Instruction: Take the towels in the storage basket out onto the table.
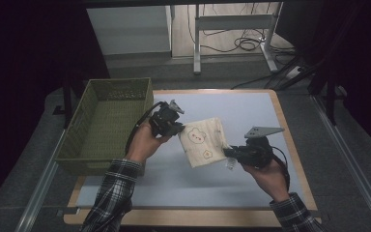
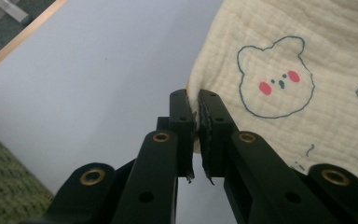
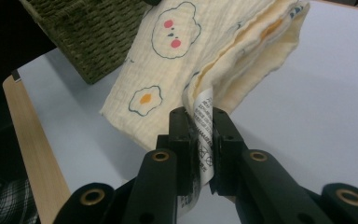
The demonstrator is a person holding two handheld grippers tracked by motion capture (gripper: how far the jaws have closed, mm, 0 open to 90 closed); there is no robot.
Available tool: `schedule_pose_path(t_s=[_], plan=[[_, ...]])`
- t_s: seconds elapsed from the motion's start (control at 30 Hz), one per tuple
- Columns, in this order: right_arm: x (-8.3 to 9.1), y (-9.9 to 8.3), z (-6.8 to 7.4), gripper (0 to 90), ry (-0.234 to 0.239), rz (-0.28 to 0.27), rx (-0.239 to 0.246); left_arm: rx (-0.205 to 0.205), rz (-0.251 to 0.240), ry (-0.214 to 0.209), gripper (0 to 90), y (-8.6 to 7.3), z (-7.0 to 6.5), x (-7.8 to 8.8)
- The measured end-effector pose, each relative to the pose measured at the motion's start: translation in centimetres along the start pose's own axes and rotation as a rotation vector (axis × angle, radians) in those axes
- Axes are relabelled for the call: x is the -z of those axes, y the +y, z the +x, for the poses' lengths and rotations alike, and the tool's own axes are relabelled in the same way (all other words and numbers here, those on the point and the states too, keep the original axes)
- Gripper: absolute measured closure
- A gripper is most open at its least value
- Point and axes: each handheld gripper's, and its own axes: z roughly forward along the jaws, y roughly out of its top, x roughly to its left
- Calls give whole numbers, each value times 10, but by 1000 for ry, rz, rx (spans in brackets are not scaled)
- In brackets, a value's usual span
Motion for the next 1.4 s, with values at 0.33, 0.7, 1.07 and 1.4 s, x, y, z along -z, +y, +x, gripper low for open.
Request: schedule_pose_path(t_s=[0.33,0.7,1.07,1.4], plan=[[-14,19,8,812,24,-3,15,25,9,11,847,-9,17,21],[-32,40,19,812,53,-9,28,60,11,46,847,-22,35,39],[-48,62,31,812,71,-13,55,94,0,76,847,-34,51,57],[-56,83,40,812,88,-25,66,119,-16,105,847,-41,63,77]])
